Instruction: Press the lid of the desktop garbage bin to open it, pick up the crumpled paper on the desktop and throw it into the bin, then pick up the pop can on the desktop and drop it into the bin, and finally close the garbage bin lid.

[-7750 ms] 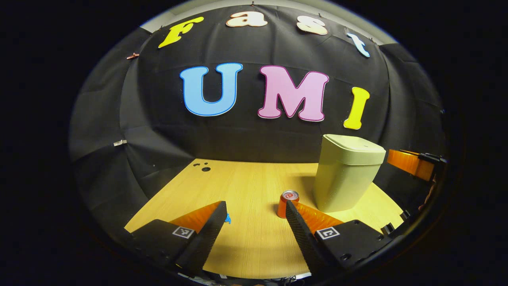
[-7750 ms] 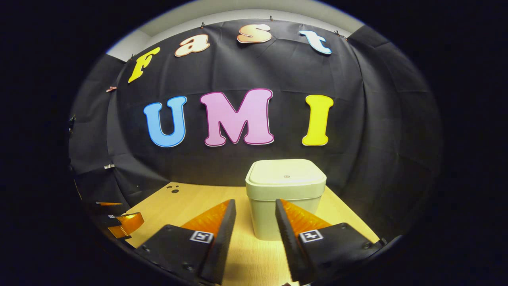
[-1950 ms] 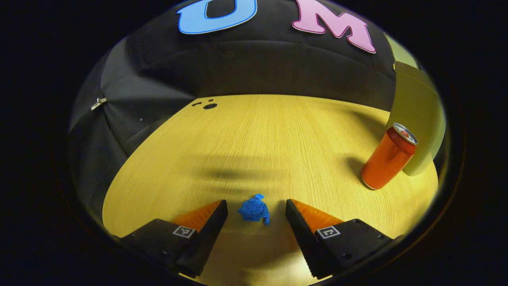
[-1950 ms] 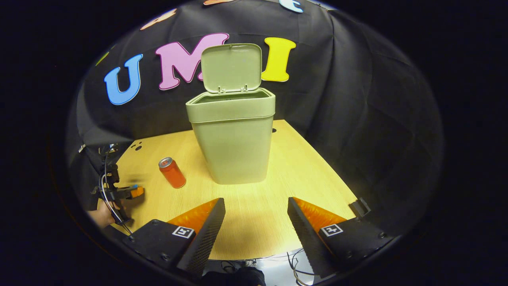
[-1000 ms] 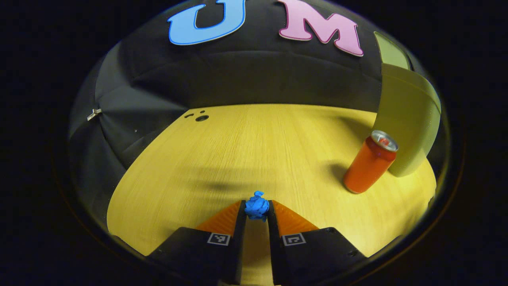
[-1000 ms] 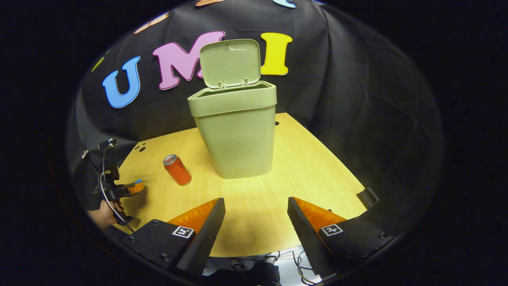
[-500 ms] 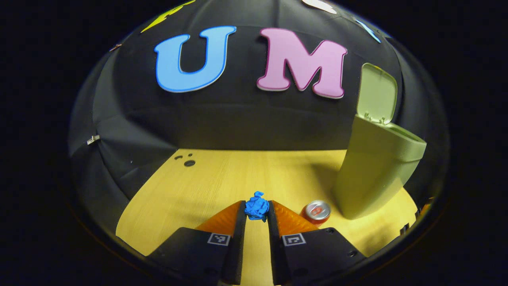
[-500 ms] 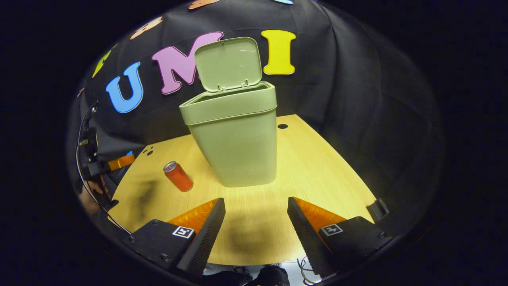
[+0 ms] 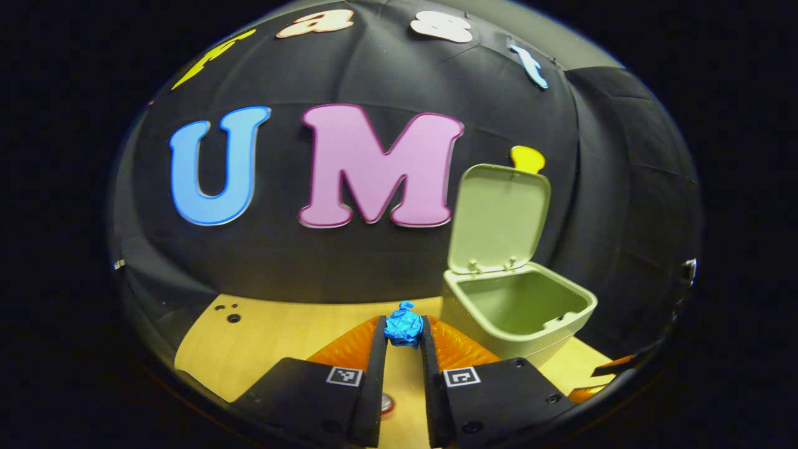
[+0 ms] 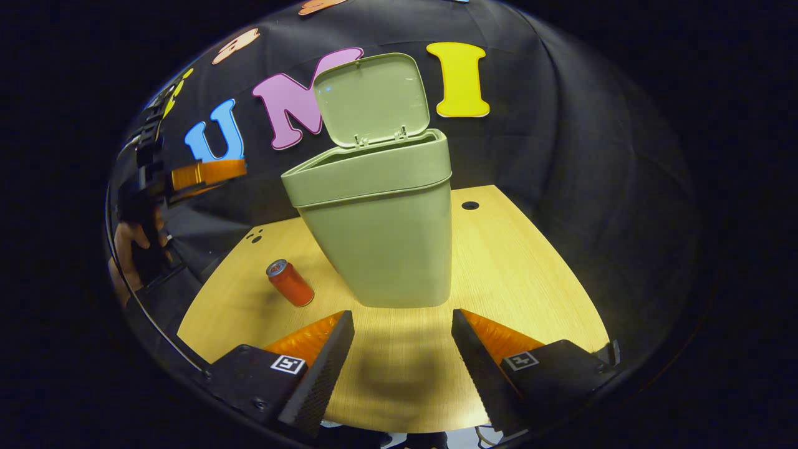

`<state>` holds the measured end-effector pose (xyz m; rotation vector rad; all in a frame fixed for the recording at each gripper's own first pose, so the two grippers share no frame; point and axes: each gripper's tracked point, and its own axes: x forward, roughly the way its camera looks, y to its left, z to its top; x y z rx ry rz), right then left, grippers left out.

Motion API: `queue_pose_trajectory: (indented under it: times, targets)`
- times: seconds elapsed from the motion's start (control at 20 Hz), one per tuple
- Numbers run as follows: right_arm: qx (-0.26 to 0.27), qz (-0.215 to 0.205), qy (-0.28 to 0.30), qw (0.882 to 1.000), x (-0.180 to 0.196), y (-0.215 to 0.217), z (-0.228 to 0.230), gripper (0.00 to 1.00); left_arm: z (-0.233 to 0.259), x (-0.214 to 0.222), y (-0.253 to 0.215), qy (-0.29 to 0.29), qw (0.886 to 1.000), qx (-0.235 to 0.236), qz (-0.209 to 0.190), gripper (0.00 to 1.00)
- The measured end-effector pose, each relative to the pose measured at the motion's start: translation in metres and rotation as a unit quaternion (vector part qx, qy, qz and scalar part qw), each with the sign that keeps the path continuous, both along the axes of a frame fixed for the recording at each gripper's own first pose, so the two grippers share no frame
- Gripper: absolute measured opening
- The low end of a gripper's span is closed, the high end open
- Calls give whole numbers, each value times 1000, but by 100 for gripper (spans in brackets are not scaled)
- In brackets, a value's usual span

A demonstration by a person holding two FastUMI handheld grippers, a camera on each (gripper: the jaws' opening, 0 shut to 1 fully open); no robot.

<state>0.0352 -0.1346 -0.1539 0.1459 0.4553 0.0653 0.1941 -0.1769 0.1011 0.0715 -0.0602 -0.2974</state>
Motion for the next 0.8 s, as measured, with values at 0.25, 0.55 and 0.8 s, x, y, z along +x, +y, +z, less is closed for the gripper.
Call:
queue_pose_trajectory:
  times: [0.25, 0.55, 0.8]
  targets:
    - [-2, 12, -1, 1000, 12, -15, -1, 99, 15, 10, -81, -8, 998, 19, -62, 33]
    - [5, 7, 0, 1000, 21, -33, -2, 99, 1, 18, -137, 10, 994, 39, -102, 29]
    - [10, 11, 7, 1000, 22, -38, -8, 99, -10, 19, -146, 23, 993, 46, -102, 34]
